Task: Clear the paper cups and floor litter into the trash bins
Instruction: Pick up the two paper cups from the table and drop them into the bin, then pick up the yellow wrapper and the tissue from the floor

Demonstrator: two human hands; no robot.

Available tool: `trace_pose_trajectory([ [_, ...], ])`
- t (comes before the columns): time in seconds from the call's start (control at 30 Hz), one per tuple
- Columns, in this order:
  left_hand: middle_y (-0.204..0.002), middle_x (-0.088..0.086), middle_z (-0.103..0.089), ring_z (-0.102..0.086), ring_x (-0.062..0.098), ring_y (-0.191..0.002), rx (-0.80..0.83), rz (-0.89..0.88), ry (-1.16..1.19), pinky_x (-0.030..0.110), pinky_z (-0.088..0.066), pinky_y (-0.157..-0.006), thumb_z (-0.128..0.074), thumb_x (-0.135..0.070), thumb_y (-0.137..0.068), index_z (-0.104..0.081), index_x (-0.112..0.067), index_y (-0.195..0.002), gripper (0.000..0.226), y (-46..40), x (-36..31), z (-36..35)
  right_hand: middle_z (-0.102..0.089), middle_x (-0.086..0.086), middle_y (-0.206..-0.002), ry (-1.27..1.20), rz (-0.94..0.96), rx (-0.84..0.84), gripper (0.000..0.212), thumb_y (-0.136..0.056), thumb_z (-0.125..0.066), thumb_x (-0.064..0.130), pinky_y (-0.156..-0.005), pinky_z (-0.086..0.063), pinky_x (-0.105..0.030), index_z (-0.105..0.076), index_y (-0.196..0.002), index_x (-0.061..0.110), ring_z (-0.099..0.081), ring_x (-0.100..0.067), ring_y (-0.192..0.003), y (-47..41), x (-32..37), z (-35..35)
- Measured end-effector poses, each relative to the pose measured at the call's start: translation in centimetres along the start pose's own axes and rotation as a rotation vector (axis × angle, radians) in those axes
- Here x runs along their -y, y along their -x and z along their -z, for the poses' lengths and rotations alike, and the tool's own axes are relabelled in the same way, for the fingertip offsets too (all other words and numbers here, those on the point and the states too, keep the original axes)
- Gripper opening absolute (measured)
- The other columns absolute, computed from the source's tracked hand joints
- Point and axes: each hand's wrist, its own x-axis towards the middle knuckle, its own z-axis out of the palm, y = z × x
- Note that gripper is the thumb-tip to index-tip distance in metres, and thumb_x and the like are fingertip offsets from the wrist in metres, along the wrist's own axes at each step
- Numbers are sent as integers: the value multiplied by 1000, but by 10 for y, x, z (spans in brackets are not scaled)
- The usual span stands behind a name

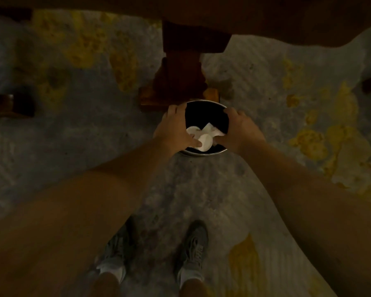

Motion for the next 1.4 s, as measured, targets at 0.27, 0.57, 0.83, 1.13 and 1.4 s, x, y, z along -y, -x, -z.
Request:
trace_pose_trajectory([
  [0.27, -139, 8, -46, -46, 28, -127, -52, -7, 33, 47, -47, -101, -87, -45, -68, -43, -18, -142, 90, 27, -11, 42, -52, -11, -130, 70, 61, 1, 66, -80, -75, 34, -88, -50, -45, -44, -137, 21, -51, -34, -118, 37, 29, 22],
  [0.57, -121, 8, -63, -59, 27, -111, -174, 69, 3, 38, -51, -90, -66, -38, -90, -66, -19, -118, 33, 148, 14, 142, -59, -8, -108, 171, 282, 27, 33, -89, -63, 34, -68, -48, -36, -58, -118, 19, -58, -29, -97, 120, 118, 63],
  [0.83, -109, 3, -65, -59, 26, -104, -354, 206, -59, 43, -51, -86, -57, -36, -95, -68, -21, -110, 25, 308, 63, 252, -60, -5, -96, 303, 641, 46, 21, -89, -61, 35, -70, -52, -39, -61, -102, 18, -58, -26, -92, 186, 284, 100],
  [1.13, -105, -3, -65, -59, 20, -101, -570, 493, -63, 40, -52, -84, -58, -42, -94, -68, -25, -107, 23, 489, 177, 365, -58, 6, -99, 442, 947, 49, 22, -92, -59, 39, -76, -53, -33, -57, -110, 26, -56, -15, -93, 288, 497, 93],
  [1.4, -102, -5, -64, -59, 20, -100, -670, 657, -133, 36, -47, -73, -57, -41, -92, -67, -29, -99, 17, 639, 291, 435, -55, 10, -92, 491, 1126, 13, 20, -90, -58, 43, -69, -53, -30, -57, -106, 31, -55, -10, -84, 382, 660, 45],
])
